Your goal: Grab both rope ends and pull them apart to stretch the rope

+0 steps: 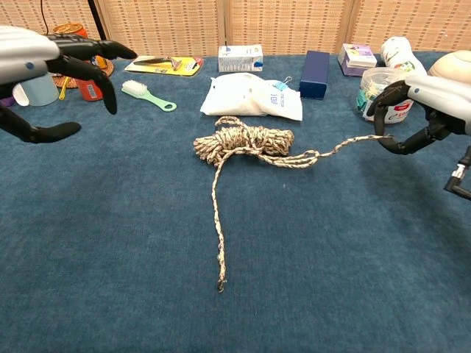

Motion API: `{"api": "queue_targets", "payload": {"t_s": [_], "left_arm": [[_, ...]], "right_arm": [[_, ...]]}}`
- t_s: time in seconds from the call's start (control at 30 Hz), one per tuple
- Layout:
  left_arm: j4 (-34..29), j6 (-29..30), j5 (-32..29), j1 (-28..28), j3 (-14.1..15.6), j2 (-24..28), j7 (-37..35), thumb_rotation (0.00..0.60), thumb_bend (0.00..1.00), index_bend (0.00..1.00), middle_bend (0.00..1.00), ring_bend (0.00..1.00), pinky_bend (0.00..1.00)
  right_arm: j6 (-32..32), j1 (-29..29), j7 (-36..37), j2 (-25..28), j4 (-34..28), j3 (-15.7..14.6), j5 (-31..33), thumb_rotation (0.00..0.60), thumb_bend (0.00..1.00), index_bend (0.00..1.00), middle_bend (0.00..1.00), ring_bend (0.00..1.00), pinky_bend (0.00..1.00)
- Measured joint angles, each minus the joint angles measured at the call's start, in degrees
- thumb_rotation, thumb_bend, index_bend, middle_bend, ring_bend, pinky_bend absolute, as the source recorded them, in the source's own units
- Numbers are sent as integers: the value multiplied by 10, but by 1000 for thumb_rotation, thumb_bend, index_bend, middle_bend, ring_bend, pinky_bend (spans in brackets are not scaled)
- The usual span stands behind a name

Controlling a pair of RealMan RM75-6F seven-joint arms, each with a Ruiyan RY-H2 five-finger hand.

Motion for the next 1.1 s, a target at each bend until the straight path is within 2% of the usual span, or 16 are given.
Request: {"api": "queue_targets", "payload": {"t_s": [0.27, 0.57, 1.1], "left_arm": [[33, -50, -2, -51, 2, -69, 7, 600, 409, 415, 0, 0, 0], [52, -65, -32, -75, -2, -122, 32, 600, 322, 414, 0, 0, 0], [98, -97, -87, -105, 4, -201, 72, 600, 319, 494, 0, 0, 0]], "right_arm": [[2, -4, 1, 2, -3, 0, 2, 600, 551, 608, 257, 6, 0], [-6, -5, 10, 0, 8, 0, 7, 600, 553, 608, 257, 6, 0], [-28, -3, 38, -9, 47, 1, 13, 600, 556, 609, 257, 6, 0]]}}
